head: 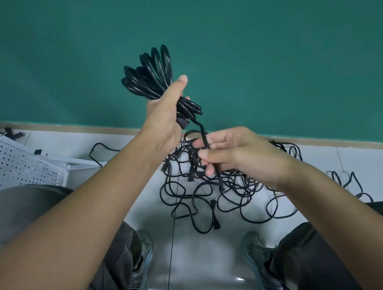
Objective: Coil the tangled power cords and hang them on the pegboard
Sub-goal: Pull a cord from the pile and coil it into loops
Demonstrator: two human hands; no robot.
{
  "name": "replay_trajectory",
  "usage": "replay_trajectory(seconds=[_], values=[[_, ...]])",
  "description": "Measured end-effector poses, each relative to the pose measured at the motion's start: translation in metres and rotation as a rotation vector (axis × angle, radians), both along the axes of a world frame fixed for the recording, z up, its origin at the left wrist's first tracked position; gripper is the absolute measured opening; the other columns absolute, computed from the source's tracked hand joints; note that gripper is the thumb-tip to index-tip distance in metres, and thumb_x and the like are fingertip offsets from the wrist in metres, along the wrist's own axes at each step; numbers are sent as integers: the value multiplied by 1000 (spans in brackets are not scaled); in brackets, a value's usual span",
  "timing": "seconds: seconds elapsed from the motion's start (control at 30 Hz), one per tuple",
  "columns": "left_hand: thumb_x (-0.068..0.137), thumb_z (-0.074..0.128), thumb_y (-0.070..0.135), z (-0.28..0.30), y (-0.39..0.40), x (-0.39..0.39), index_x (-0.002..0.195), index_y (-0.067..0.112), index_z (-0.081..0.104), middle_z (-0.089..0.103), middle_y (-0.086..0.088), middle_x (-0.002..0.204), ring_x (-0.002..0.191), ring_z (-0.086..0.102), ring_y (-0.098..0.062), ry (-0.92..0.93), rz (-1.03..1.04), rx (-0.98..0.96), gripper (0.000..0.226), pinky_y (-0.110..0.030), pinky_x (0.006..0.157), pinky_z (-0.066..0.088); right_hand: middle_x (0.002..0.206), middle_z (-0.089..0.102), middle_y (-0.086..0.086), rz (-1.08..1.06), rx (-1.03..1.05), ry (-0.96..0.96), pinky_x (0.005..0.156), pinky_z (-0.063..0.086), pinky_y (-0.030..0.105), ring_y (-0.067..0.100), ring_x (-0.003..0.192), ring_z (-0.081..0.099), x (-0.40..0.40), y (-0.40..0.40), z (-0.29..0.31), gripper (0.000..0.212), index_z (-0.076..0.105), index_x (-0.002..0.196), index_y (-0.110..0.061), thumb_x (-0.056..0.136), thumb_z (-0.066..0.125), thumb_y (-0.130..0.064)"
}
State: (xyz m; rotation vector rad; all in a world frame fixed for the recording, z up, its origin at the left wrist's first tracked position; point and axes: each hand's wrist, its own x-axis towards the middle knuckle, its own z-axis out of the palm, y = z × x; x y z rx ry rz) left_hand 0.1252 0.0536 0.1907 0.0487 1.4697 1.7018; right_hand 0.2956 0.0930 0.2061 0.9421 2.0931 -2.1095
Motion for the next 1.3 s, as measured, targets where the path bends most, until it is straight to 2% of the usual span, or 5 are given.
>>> replay_trajectory(seconds=[0.13, 0.33, 0.5, 0.83, 1.3], values=[[77, 83, 42, -10, -2, 7, 131, 13, 56, 69, 4, 114, 112, 66, -15, 360, -138, -56, 66, -44, 110, 49, 78, 67, 5, -9, 309, 5, 79, 52, 25, 11, 78, 66, 7, 10, 4, 12, 74, 105, -11, 100, 62, -11], [88, 73, 52, -14, -8, 20, 114, 21, 73, 76, 8, 107, 115, 68, -16, 389, -547, -49, 41, -48, 110, 49, 82, 73, -13, -236, 594, 112, 83, 52, 17, -5, 76, 68, 12, 23, 16, 12, 74, 100, -23, 92, 75, -14], [83, 59, 71, -1, -14, 38, 90, 25, 75, 66, 5, 80, 78, 66, -12, 131, -691, -17, 49, -35, 82, 52, 83, 69, -5, -455, 657, 103, 65, 49, 21, 14, 64, 60, 10, 28, 16, 39, 62, 87, -22, 69, 93, -37], [81, 74, 22, -1, -14, 34, 99, 10, 74, 66, -7, 94, 83, 69, -22, -215, -685, 192, 21, -53, 102, 54, 87, 65, -9, -461, 629, 187, 77, 51, 15, -2, 78, 60, 8, 35, 11, 20, 59, 91, -20, 89, 78, -19], [90, 67, 28, 6, -12, 16, 100, 10, 67, 66, -5, 94, 84, 65, -21, -229, -662, 228, 21, -44, 90, 59, 100, 74, 14, -665, 293, 117, 83, 63, 45, 26, 82, 77, 2, 45, -13, 6, 65, 94, -14, 97, 70, -12]])
